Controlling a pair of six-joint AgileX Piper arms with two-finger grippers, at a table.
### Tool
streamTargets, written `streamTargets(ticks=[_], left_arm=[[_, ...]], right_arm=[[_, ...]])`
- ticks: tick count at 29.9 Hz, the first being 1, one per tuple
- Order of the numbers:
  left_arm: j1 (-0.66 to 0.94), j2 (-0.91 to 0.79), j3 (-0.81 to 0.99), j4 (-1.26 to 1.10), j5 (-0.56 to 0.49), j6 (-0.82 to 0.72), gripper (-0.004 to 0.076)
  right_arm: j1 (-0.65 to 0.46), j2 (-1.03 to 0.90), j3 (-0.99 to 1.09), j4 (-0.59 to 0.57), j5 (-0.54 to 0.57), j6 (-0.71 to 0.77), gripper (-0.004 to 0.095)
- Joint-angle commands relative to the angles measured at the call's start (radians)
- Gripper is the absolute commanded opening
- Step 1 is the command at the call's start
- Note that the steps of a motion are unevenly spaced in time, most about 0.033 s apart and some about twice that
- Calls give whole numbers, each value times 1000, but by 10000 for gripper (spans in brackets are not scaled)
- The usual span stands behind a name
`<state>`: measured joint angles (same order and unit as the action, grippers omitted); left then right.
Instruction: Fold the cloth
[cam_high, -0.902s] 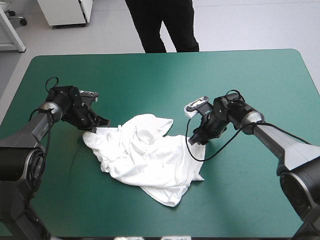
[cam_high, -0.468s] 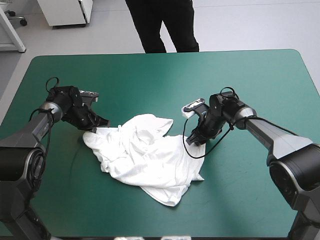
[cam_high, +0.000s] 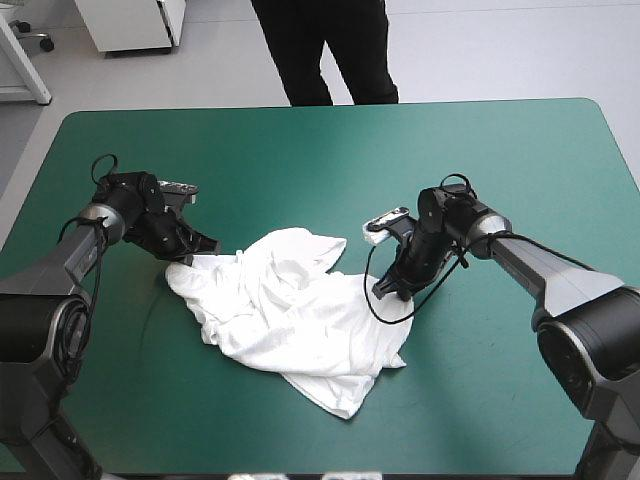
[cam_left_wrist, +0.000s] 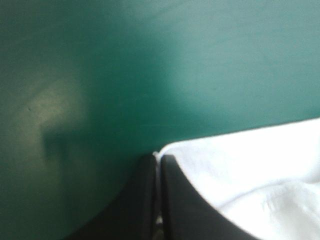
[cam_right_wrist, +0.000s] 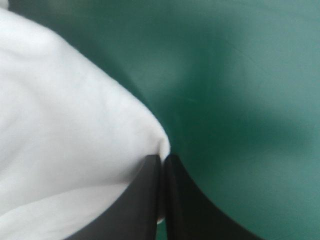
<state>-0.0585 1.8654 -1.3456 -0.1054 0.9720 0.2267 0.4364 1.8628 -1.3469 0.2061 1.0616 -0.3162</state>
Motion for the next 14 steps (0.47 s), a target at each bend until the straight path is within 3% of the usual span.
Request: streamTargets(ticks=[1, 14], left_arm=[[-8, -48, 1, -37, -10, -1, -9], [-10, -451, -49, -138, 19, 1, -9]], right_arm=[[10, -29, -10, 16, 68, -11, -17], [-42, -270, -373, -123, 185, 74, -17]])
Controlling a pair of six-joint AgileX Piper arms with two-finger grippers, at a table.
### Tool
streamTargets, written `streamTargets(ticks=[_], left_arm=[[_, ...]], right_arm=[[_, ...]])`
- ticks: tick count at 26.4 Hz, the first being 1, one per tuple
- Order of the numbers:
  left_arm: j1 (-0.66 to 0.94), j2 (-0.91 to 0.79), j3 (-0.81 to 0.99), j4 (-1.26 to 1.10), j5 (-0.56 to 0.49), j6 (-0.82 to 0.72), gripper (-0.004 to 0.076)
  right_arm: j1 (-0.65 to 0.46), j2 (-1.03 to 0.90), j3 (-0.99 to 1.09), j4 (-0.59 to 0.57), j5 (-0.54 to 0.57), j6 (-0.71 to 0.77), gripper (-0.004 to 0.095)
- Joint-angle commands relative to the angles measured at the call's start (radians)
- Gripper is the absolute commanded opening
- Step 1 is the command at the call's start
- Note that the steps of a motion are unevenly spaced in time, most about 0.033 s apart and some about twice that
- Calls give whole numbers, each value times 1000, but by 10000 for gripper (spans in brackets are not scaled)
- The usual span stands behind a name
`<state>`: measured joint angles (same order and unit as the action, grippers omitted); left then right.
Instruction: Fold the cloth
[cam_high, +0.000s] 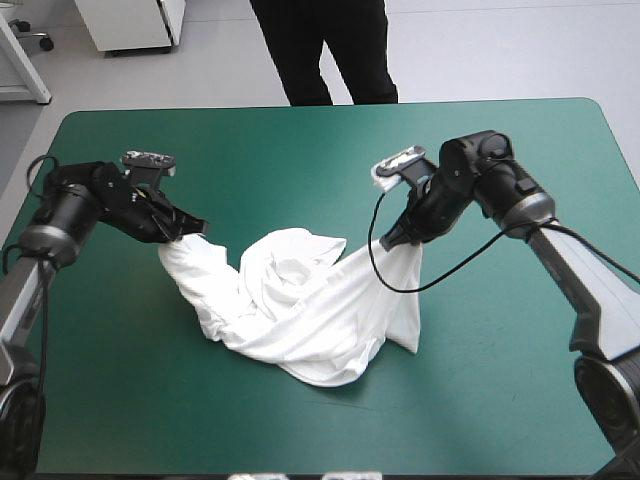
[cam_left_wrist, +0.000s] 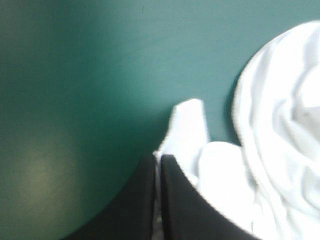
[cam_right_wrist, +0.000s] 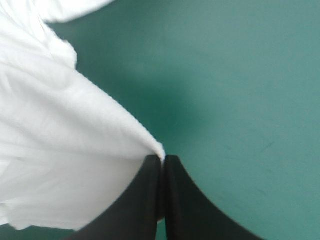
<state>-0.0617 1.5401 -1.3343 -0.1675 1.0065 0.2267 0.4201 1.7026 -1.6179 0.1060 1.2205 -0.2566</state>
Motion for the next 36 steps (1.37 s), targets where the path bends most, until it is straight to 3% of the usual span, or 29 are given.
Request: streamTargets(ticks=[1, 12, 20, 29, 33, 36], left_arm=[[-7, -159, -82, -107, -15, 9, -9], [-7, -306, -564, -374, -28, 85, -9], [-7, -317, -859, -439, -44, 108, -9], [-54, -396, -875, -387, 20, 80, -9], [-174, -424, -790, -189, 106, -26, -9], [-232, -433, -610, -56, 136, -91, -9]], right_arm=[[-31, -135, -134, -23, 27, 19, -17], [-46, -335, -521, -151, -54, 80, -17], [-46, -477, -631, -151, -127, 80, -17], [-44, -584, -613, -106, -64, 96, -17], [-44, -613, -393, -23, 5, 98, -17], [-44, -616, -144, 42, 2, 98, -17]])
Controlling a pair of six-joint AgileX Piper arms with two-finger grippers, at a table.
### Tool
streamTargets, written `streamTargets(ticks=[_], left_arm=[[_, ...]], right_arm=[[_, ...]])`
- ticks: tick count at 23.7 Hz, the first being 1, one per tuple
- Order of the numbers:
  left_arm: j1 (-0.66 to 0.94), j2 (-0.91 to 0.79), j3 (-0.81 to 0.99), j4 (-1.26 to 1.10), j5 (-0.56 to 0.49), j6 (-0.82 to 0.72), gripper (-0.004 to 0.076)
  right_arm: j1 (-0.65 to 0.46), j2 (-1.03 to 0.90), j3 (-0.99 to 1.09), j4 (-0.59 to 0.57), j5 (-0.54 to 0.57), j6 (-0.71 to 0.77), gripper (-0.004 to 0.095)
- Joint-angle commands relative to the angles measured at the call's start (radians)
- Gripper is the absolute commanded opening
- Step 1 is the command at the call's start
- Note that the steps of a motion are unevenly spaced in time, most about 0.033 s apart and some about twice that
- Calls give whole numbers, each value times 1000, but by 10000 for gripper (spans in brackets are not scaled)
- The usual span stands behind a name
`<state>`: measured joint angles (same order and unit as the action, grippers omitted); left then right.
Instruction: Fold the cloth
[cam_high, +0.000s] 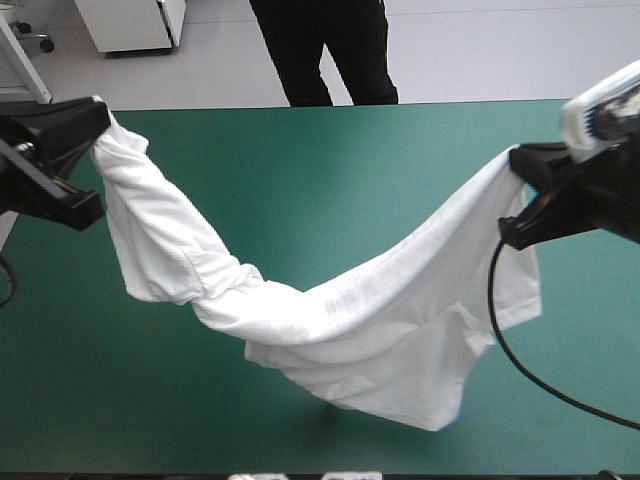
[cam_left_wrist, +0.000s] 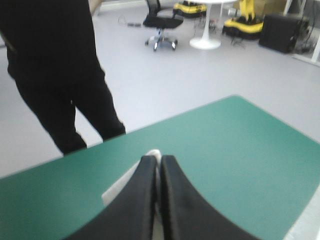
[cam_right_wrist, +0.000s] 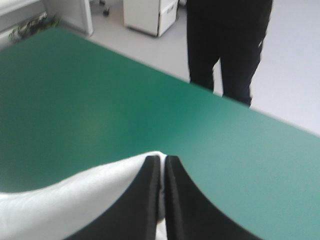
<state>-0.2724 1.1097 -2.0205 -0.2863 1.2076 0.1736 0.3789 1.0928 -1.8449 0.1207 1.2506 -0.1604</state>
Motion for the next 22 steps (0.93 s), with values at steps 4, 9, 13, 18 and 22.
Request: streamTargets(ticks=[4, 9, 13, 18, 22], left_arm=[[-23, 70, 309, 205, -137, -66, -9], [-23, 300, 409, 286, -405, -79, -9], [-23, 420, 409, 286, -525, -79, -9], [-23, 559, 409, 286, -635, -79, -9], [-23, 650, 408, 278, -696, -64, -9]], right_arm=[[-3, 69, 299, 14, -150, -32, -17], [-3, 305, 324, -99, -396, -44, -17], [-3, 426, 324, -146, -462, -44, -17], [-9, 526, 324, -167, -512, -42, -17], [-28, 581, 324, -162, -558, -34, -17]])
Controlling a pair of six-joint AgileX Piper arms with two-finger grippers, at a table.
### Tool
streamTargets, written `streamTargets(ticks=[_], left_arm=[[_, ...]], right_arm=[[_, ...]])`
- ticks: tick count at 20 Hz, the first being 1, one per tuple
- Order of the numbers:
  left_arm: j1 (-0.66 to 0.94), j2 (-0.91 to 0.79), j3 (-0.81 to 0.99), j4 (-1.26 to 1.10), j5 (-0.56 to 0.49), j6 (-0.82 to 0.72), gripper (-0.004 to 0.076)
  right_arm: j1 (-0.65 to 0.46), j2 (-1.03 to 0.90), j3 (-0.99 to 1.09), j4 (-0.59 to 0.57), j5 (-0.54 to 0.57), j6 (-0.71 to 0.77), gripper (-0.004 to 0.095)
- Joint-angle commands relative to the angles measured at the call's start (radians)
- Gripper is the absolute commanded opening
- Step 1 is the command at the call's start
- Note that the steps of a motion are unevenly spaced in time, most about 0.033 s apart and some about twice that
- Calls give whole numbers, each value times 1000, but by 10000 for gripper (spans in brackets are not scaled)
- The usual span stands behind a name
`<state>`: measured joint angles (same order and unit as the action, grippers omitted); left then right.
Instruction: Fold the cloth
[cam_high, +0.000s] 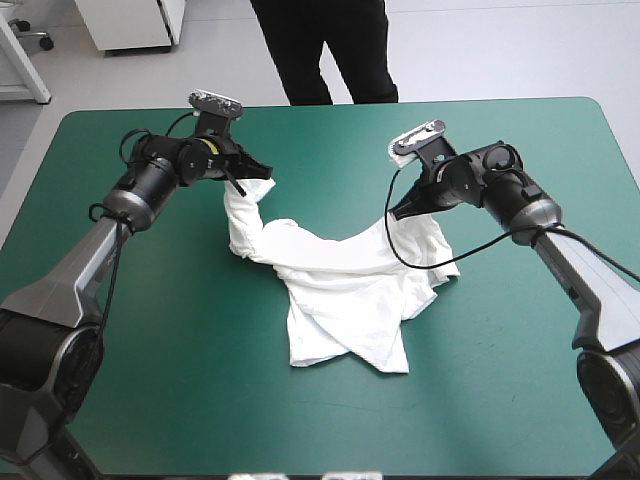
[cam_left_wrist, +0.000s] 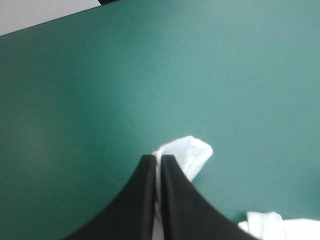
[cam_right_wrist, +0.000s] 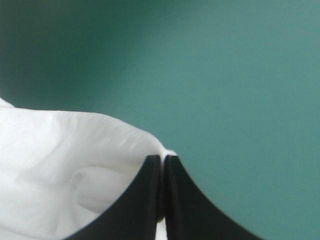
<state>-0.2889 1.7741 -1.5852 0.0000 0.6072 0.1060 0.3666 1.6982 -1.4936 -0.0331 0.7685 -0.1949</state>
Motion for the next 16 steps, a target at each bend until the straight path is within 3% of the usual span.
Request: streamTargets(ticks=[1, 2, 4, 6, 8, 10, 16], left_arm=[[-7, 13, -28, -8, -97, 3, -8], [-7, 21, -28, -8, -92, 3, -6], [-7, 42, -28, -8, -64, 3, 55], [-7, 47, -30, -15, -37, 32, 309], [-7, 40, -74, -7, 46, 48, 511], [-7, -9, -134, -9, 166, 44, 569], [-49, -281, -125, -10, 351, 48, 564]], right_arm=[[-29, -9, -27, -11, -81, 21, -15], [-35, -4, -27, -8, -79, 21, -7], [-65, 7, -27, -1, -77, 19, 118], [-105, 5, -38, 10, -85, 19, 509], [-140, -2, -80, 12, -33, 19, 719], [-171, -39, -125, 12, 8, 17, 738], [-204, -209, -145, -3, 139, 17, 663]])
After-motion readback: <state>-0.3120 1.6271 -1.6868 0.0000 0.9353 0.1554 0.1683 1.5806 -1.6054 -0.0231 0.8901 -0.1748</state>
